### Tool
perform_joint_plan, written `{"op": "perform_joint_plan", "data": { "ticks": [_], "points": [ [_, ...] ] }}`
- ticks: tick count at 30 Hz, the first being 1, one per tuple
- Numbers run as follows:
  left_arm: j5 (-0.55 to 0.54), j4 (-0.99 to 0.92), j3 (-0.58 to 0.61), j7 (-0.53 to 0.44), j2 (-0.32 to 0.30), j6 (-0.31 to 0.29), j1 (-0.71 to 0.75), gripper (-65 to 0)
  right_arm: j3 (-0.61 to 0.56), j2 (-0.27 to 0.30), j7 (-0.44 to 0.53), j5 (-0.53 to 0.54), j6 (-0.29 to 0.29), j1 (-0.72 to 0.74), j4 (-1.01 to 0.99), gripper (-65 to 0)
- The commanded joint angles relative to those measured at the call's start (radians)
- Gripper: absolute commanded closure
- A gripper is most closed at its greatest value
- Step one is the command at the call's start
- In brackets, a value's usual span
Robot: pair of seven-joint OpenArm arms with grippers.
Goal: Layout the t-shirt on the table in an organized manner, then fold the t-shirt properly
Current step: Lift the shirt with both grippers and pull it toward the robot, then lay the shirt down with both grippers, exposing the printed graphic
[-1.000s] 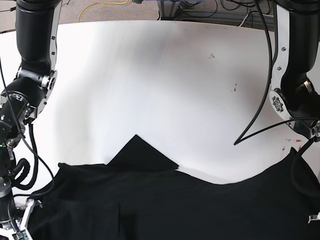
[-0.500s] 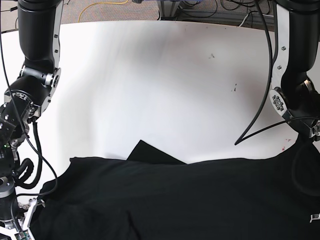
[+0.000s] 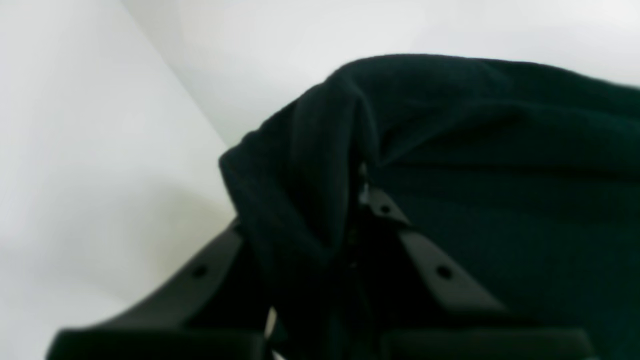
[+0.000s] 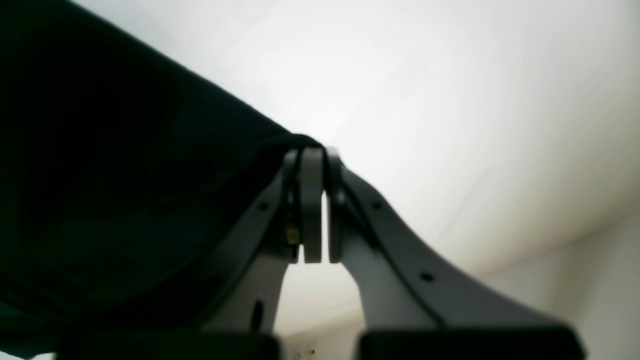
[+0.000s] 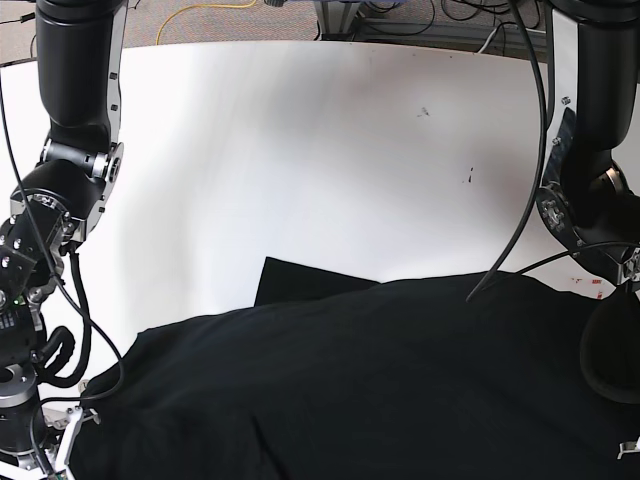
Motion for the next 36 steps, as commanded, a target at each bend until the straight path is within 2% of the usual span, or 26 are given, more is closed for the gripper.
{"op": "perform_joint_plan", "data": {
  "ticks": [1, 3, 10, 18, 26, 36],
  "points": [
    [0.002, 0.008, 0.019, -0.021, -0.008, 0.003, 0.031, 0.0, 0.009, 0.009, 0.008, -0.014, -0.009, -0.017, 0.012, 0.0],
    [0.002, 0.011, 0.020, -0.021, -0.006, -0.001, 0.084, 0.0, 0.027, 0.009, 0.008, -0.014, -0.009, -0.065, 0.024, 0.0],
    [0.002, 0.019, 0.004, -0.021, -0.006, -0.089, 0.283, 0.0, 0.115, 0.000, 0.008, -0.008, -0.009, -0.274, 0.049, 0.0],
    [0.002, 0.068, -0.032, -0.021, -0.005, -0.150, 0.526, 0.0, 0.228, -0.080, 0.010, -0.012, -0.009, -0.491, 0.058, 0.0],
    [0.002, 0.129, -0.035, -0.021, -0.005, -0.151, 0.805, 0.0, 0.297, -0.169, 0.010, -0.015, -0.009, -0.708, 0.061, 0.0],
    [0.002, 0.187, -0.056, -0.021, -0.005, -0.151, 1.086, 0.0, 0.336, -0.224, 0.010, -0.017, -0.009, -0.873, 0.064, 0.0]
  ]
}}
